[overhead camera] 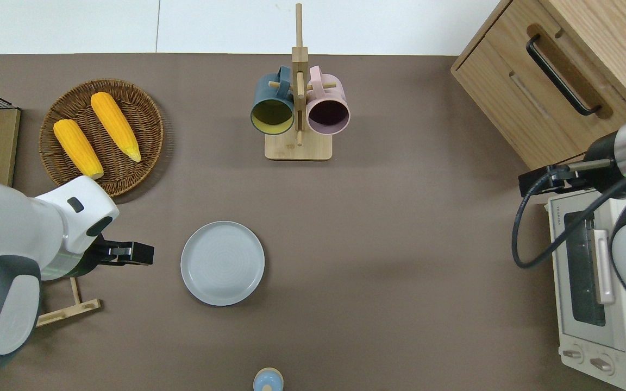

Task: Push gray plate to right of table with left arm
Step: 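Move the left gripper down beside the gray plate's edge nearest the robot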

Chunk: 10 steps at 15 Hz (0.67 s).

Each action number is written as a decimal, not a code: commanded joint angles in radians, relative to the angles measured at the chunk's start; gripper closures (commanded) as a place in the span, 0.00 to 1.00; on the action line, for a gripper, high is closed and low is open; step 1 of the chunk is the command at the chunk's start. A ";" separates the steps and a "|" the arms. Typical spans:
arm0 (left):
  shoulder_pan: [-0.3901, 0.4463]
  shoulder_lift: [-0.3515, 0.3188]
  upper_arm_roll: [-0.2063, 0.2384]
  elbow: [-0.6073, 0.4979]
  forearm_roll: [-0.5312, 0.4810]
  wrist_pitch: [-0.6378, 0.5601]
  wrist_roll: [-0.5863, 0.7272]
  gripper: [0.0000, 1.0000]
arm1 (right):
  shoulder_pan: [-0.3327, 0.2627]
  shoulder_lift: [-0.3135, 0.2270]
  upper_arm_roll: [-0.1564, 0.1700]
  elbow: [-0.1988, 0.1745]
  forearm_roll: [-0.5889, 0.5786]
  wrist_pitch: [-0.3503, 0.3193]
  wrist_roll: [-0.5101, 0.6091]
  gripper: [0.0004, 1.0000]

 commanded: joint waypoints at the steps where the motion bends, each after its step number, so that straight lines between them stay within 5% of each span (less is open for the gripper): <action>1: -0.016 -0.084 0.004 -0.168 -0.032 0.137 -0.011 0.01 | -0.001 -0.006 0.000 0.001 0.007 -0.011 0.003 0.02; 10: -0.042 -0.093 0.004 -0.336 -0.034 0.338 -0.020 0.01 | -0.001 -0.006 0.000 0.001 0.007 -0.011 0.003 0.02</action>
